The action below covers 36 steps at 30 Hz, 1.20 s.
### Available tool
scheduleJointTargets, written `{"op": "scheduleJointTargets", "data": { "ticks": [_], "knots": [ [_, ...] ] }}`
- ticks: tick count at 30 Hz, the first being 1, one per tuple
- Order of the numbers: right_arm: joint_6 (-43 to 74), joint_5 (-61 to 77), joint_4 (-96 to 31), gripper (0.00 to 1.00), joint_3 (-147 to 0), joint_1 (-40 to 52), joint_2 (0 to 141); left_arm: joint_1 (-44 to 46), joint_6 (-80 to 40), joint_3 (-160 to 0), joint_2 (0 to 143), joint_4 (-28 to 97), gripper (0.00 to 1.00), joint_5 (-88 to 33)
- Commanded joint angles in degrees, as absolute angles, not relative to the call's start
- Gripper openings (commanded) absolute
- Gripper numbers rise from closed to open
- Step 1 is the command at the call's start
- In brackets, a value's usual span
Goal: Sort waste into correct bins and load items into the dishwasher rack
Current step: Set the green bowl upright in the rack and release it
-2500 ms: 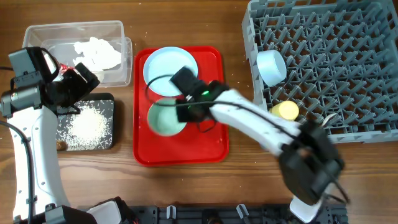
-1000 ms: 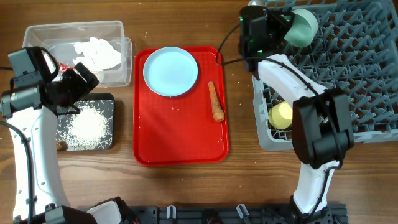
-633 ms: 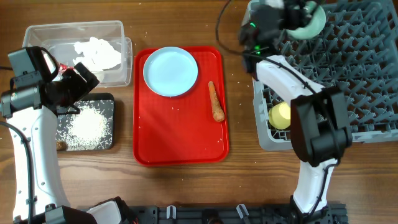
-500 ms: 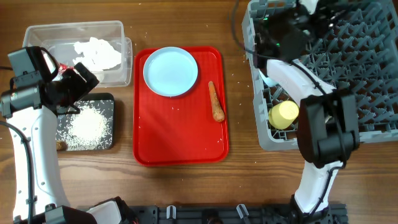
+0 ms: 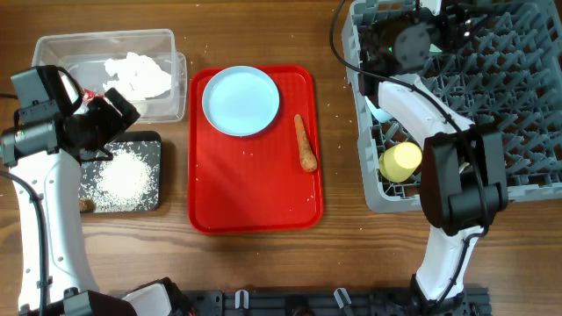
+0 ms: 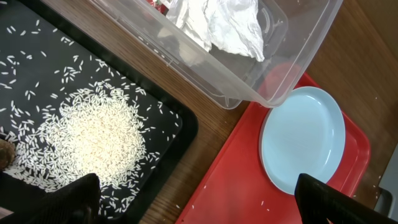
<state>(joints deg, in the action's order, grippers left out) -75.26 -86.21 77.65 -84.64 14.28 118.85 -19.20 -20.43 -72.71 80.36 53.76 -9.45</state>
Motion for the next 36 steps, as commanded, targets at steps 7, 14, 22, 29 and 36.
{"op": "scheduleJointTargets", "data": {
  "ticks": [7,14,22,29,36],
  "knots": [
    [-62.2,-70.5,40.9,0.61,-84.8,23.7,119.3,-19.4,-19.7,-73.6,80.2,53.6,1.00,-9.3],
    [-56.6,-63.4,35.4,0.67,-84.9,28.1,117.3,-19.4,-19.7,-73.6,80.2,53.6,1.00,-9.3],
    [-25.4,-43.7,3.7,0.69,-84.9,24.2,101.2,-19.4,-19.7,-73.6,80.2,53.6,1.00,-9.3],
    [4.5,1.8,-18.3,0.90,-85.1,7.3,85.6,-19.4,-19.7,-73.6,80.2,53.6,1.00,-9.3],
    [13.0,5.2,-22.7,1.00,-85.1,-6.1,86.0,-19.4,-19.7,-73.6,80.2,53.6,1.00,-9.3]
  ]
}}
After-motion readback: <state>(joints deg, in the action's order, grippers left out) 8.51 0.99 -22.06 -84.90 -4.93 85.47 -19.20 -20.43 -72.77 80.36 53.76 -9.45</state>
